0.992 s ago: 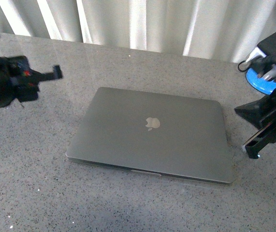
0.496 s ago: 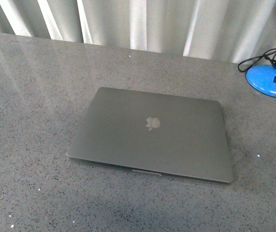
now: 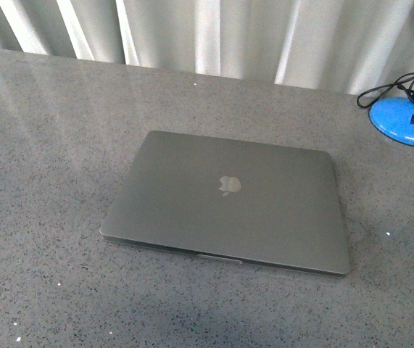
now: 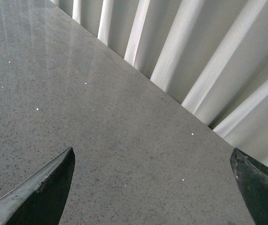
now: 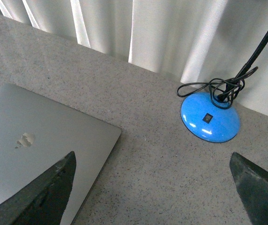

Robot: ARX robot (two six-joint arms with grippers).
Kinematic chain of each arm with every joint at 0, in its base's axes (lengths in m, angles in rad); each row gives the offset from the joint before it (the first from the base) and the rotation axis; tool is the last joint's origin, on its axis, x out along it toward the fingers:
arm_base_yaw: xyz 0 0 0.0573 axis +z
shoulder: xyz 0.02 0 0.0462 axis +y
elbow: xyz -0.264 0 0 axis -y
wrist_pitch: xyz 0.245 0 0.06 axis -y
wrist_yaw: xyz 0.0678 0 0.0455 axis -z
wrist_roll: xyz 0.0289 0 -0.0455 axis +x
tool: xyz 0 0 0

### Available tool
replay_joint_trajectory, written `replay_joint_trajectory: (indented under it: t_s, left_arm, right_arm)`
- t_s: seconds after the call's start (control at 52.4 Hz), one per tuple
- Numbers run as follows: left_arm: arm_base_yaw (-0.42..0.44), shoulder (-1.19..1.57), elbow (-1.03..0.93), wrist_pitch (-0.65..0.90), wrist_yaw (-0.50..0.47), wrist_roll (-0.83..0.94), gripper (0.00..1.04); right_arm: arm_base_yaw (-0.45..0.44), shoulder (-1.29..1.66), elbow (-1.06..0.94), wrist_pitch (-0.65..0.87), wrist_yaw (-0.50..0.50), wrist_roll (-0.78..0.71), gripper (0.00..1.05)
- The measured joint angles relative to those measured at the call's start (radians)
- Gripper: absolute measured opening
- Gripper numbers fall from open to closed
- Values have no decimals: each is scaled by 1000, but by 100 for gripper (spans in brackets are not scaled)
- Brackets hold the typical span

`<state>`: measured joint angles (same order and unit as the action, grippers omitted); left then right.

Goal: Close laptop

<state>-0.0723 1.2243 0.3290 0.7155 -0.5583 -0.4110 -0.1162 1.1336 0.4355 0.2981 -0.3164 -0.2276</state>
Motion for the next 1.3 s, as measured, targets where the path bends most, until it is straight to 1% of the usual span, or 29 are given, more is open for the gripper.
replay_joint_trajectory:
  t_s: [0.095, 0.382, 0.42, 0.439, 0.458, 0.477, 0.515, 0.572, 0.591, 0.63, 0.668, 0.706, 0.763, 0.801, 0.82, 0.859, 0.916, 0.935, 0.973, 1.049, 1.107, 1.145, 1.297]
  left_arm:
    - [0, 0, 0, 0, 0, -2, 98]
    - [0, 0, 0, 0, 2, -2, 98]
    - [32, 8, -30, 92, 164, 69, 91]
    - [49, 8, -58, 165, 279, 129, 86]
    - [56, 6, -76, 203, 347, 167, 82]
    - [64, -6, -99, 239, 432, 214, 77]
    - [67, -39, -124, 249, 523, 286, 68]
    - [67, -77, -152, 243, 557, 340, 57]
    - [67, -84, -157, 240, 557, 343, 56]
    - [68, -114, -175, 229, 558, 363, 48]
    - [69, -134, -186, 220, 558, 370, 43]
    - [69, -135, -201, 241, 557, 378, 38]
    - [69, -146, -232, 266, 558, 388, 27]
    - [69, -162, -250, 251, 558, 391, 20]
    - [69, -169, -254, 246, 558, 392, 18]
    - [70, -195, -266, 224, 557, 393, 11]
    - [71, -234, -275, 200, 557, 393, 3]
    - [71, -243, -277, 194, 556, 396, 4]
    - [71, -278, -281, 170, 556, 399, 4]
    - [71, -327, -288, 132, 557, 402, 4]
    - [71, -373, -296, 92, 558, 403, 4]
    - [71, -396, -302, 71, 558, 403, 4]
    - [71, -529, -309, -38, 557, 403, 4]
  right_arm:
    - [0, 0, 0, 0, 0, 0, 94]
    - [0, 0, 0, 0, 0, 0, 95]
    - [2, 4, -6, 18, 17, 13, 94]
    - [15, 17, -40, 127, 79, 46, 90]
    - [22, 21, -69, 214, 127, 69, 86]
    - [29, 27, -113, 332, 183, 104, 81]
    - [36, 25, -175, 484, 233, 141, 72]
    - [43, -9, -217, 570, 245, 172, 61]
    - [54, -26, -225, 576, 259, 177, 58]
    - [76, -51, -237, 577, 291, 184, 52]
    - [92, -73, -249, 576, 302, 190, 47]
    - [101, -92, -262, 570, 304, 193, 42]
    - [112, -124, -287, 552, 304, 199, 31]
    - [113, -150, -303, 539, 305, 201, 24]
    - [113, -162, -309, 532, 307, 202, 21]
    - [113, -181, -317, 521, 309, 204, 15]
    - [113, -211, -330, 506, 309, 206, 6]
    - [114, -225, -335, 497, 309, 207, 3]
    - [114, -246, -343, 485, 309, 205, 1]
    - [114, -285, -359, 463, 310, 209, 1]
    - [114, -289, -384, 502, 312, 209, 1]
    - [114, -295, -395, 499, 312, 209, 1]
    - [114, -410, -406, 399, 312, 209, 1]
